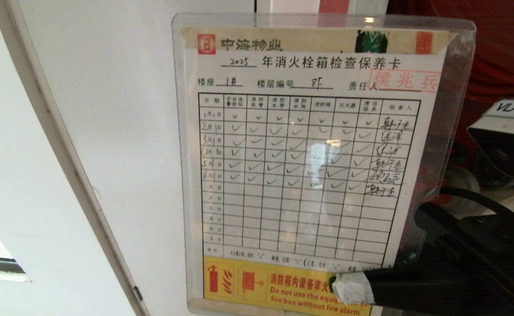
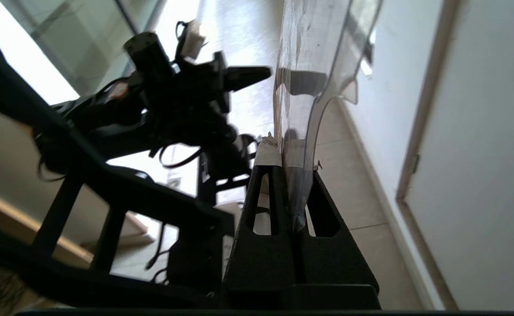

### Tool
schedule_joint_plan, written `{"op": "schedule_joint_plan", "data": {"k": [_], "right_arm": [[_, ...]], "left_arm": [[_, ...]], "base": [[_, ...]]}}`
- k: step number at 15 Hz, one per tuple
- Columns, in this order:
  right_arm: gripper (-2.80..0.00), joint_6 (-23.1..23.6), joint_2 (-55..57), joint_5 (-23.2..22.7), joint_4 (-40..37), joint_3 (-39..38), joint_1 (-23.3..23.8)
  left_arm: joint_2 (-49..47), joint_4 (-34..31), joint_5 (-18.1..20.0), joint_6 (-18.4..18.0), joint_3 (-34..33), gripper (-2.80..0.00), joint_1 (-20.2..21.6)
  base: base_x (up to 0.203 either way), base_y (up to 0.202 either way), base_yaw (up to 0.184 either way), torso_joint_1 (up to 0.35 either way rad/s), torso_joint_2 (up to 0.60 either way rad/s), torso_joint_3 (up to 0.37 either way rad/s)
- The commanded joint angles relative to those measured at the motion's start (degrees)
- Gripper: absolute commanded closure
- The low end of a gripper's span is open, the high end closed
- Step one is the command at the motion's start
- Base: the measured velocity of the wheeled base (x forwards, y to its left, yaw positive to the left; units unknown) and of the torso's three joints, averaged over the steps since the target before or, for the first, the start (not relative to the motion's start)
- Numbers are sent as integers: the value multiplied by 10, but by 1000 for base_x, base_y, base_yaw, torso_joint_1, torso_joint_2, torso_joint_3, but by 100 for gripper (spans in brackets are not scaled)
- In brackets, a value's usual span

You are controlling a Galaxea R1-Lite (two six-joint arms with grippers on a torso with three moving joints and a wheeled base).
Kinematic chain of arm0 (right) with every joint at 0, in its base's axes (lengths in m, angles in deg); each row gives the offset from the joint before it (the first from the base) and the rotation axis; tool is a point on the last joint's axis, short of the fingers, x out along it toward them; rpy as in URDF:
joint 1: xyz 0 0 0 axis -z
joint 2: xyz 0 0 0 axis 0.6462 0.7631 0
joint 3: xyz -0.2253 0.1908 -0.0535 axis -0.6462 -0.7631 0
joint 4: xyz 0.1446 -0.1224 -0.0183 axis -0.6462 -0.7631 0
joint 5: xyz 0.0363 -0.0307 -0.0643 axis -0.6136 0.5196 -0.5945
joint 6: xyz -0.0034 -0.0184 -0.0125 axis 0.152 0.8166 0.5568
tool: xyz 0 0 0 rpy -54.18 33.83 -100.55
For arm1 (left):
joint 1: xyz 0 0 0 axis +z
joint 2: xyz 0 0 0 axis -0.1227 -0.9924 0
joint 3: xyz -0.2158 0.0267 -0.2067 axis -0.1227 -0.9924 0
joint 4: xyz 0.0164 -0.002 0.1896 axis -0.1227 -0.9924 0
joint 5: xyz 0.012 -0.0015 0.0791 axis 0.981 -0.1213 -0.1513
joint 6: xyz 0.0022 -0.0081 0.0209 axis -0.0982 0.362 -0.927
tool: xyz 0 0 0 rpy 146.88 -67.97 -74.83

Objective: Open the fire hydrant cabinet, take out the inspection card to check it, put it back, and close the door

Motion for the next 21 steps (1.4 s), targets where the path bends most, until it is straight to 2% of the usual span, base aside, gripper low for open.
{"op": "schedule_joint_plan", "data": {"k": [1, 8, 21], "right_arm": [[0, 0, -1, -13, 2, -7, 0], [0, 0, 2, -43, 1, -8, 0], [0, -1, -4, -44, 1, -9, -1]], "left_arm": [[0, 0, 0, 0, 0, 0, 1], [0, 0, 0, 0, 0, 0, 1], [0, 0, 0, 0, 0, 0, 1]], "base": [[0, 0, 0, 0, 0, 0], [0, 0, 0, 0, 0, 0], [0, 0, 0, 0, 0, 0]]}}
